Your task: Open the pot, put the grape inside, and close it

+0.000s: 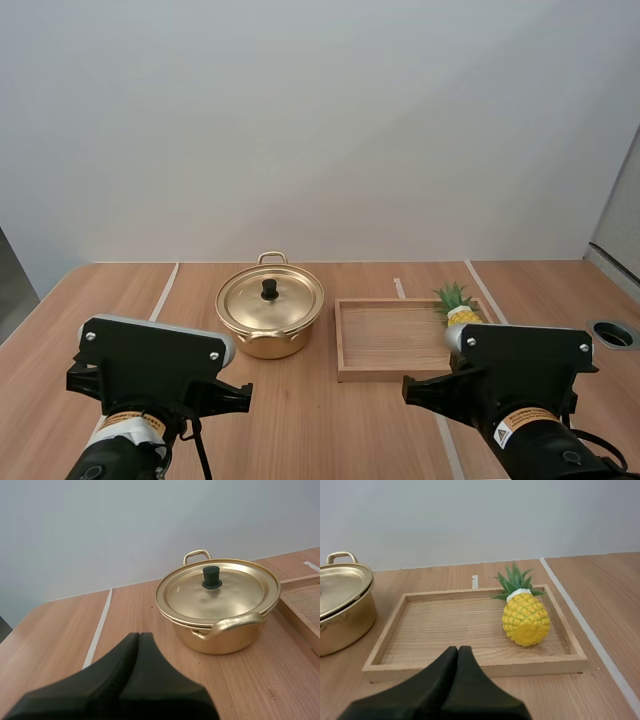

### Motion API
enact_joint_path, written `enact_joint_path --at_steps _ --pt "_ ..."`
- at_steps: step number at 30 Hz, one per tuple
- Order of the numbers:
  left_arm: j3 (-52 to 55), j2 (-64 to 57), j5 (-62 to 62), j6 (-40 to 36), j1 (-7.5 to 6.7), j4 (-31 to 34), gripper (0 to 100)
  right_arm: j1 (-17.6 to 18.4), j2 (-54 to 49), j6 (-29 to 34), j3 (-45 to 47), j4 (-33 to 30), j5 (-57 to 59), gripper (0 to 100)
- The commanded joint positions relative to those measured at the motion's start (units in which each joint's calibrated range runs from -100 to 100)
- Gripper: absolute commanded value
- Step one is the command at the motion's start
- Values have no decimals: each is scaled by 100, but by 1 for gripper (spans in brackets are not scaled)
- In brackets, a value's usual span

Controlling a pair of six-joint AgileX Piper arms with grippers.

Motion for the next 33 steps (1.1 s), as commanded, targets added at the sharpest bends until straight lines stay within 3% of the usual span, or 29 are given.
enact_joint_path --at_steps 1,10,15,33 --pt "0 -38 -12 0 -23 12 0 -59 -40 355 24 124 -173 0" --pt "0 -38 -12 0 -23 12 0 -64 -40 376 24 160 -153 0" --pt "0 -38 -12 0 -23 12 0 -64 -40 -117 24 175 72 0" --pt "0 -38 -12 0 -23 12 0 -64 -40 -106 24 215 72 0"
